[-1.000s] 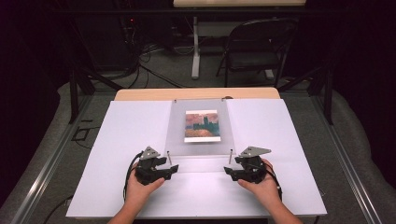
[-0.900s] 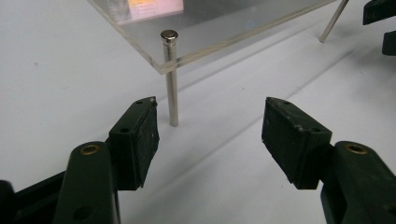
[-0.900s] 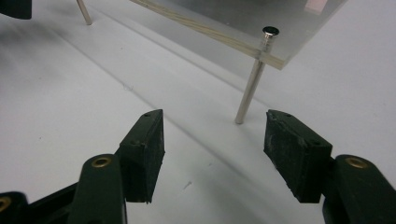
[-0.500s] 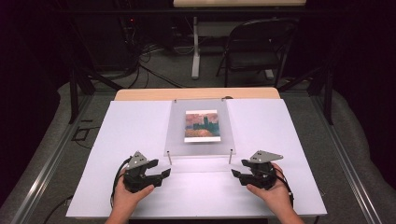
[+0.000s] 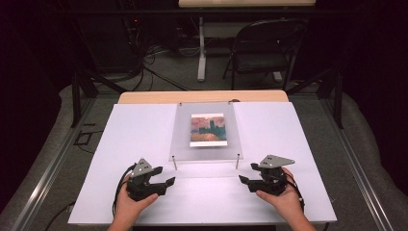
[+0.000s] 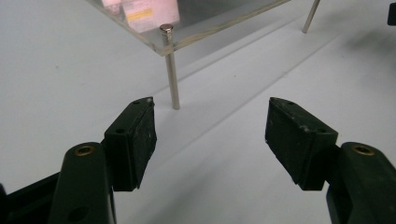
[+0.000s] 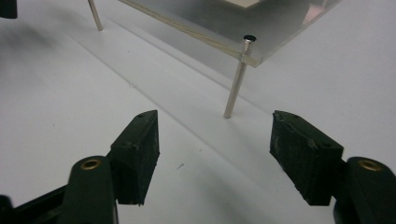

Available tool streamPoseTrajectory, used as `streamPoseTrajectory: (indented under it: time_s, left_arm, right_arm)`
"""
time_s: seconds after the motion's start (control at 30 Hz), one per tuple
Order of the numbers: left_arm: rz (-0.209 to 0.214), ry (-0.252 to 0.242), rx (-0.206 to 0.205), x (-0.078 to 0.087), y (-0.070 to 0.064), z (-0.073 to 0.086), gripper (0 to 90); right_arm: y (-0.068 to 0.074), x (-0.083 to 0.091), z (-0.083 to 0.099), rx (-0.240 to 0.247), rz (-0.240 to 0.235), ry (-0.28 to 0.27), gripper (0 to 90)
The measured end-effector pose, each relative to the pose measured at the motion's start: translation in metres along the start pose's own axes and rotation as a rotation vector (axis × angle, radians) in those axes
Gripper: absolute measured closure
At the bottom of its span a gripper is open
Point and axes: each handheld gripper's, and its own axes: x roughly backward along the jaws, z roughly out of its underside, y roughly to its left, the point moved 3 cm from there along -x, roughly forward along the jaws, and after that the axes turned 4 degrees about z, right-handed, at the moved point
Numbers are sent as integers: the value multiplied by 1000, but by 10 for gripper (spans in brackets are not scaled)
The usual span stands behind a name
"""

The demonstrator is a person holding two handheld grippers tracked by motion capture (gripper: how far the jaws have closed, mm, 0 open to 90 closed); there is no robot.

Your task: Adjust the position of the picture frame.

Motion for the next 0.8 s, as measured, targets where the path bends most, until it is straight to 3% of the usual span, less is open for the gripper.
streamPoseTrajectory:
  time_s: [0.2, 0.3, 0.53, 0.8]
  left_arm:
    - [-20, -16, 41, 4, 3, -3, 207]
    - [-57, -8, 72, 7, 6, -4, 190]
    - [-33, -37, 95, 16, 11, -9, 181]
    - [-22, -49, 68, 20, 19, -22, 178]
  right_arm:
    - [-4, 1, 0, -21, -3, 2, 231]
    - [-4, 1, -1, -14, 2, -3, 181]
    - [-5, 5, -4, -23, 3, -5, 138]
    - [-19, 6, -10, -137, 28, 12, 100]
